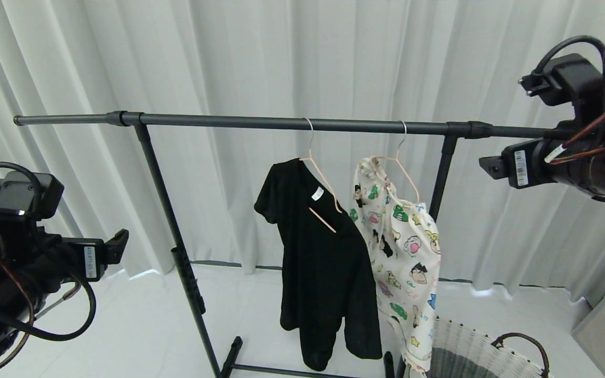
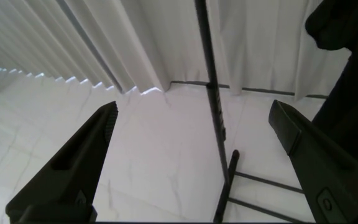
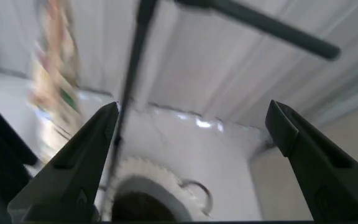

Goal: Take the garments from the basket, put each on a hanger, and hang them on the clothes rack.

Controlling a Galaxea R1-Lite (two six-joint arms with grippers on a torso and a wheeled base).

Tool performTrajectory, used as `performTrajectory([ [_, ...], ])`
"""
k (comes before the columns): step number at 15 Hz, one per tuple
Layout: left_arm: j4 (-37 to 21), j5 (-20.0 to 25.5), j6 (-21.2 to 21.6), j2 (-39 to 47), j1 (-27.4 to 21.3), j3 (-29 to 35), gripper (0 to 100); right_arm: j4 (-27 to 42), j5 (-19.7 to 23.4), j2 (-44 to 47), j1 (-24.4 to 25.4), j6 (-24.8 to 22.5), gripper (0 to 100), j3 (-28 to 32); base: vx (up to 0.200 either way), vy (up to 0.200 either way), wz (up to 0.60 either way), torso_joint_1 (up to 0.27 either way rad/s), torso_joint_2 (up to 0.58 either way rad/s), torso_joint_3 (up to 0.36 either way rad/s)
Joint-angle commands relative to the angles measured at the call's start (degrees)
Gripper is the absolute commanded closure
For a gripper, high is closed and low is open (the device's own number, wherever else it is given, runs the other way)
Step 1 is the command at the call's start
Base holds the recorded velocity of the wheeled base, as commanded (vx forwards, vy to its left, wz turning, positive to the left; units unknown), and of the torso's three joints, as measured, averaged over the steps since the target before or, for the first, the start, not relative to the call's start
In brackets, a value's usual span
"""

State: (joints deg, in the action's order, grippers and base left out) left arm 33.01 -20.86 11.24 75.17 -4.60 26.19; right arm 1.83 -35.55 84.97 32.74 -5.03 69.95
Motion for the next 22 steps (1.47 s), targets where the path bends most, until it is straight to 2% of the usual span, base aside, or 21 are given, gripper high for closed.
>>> performTrajectory([
  [1,0.0,0.0,0.1,-1.0,1.2,0.0,0,0.0,0.3,-3.7,-2.0,-2.3,0,-3.8,-0.200,0.000,0.00,0.007,0.01,0.002],
  [7,0.0,0.3,1.5,-3.4,5.3,0.0,0,-0.2,0.5,-7.2,-3.4,-2.5,0,-10.4,-0.200,0.000,0.00,0.002,0.00,0.002],
  [12,-0.1,0.4,1.7,-5.1,5.3,-0.8,0,-0.2,0.3,-13.9,-6.2,-2.7,0,-20.3,-0.200,0.000,0.00,0.001,0.00,0.004],
  [15,-0.1,0.6,1.7,-6.9,4.8,-2.4,0,-0.2,0.4,-18.3,-7.1,-4.8,0,-25.5,-0.200,0.000,0.00,0.004,0.00,0.005],
  [17,-0.1,3.6,1.7,-8.6,2.8,-4.6,0,-0.3,0.4,-18.7,-7.3,-4.7,0,-26.1,-0.100,0.000,0.00,-0.004,0.00,0.004],
  [19,-0.1,7.6,1.6,-10.8,-1.5,-7.0,0,-0.2,0.4,-18.9,-8.8,-4.6,0,-26.4,0.000,0.000,0.00,0.000,0.00,0.000],
  [22,-0.1,8.4,1.6,-11.9,-4.5,-9.1,0,-0.4,0.4,-19.1,-12.1,-4.6,0,-28.6,0.000,0.000,0.00,0.000,0.00,0.000],
])
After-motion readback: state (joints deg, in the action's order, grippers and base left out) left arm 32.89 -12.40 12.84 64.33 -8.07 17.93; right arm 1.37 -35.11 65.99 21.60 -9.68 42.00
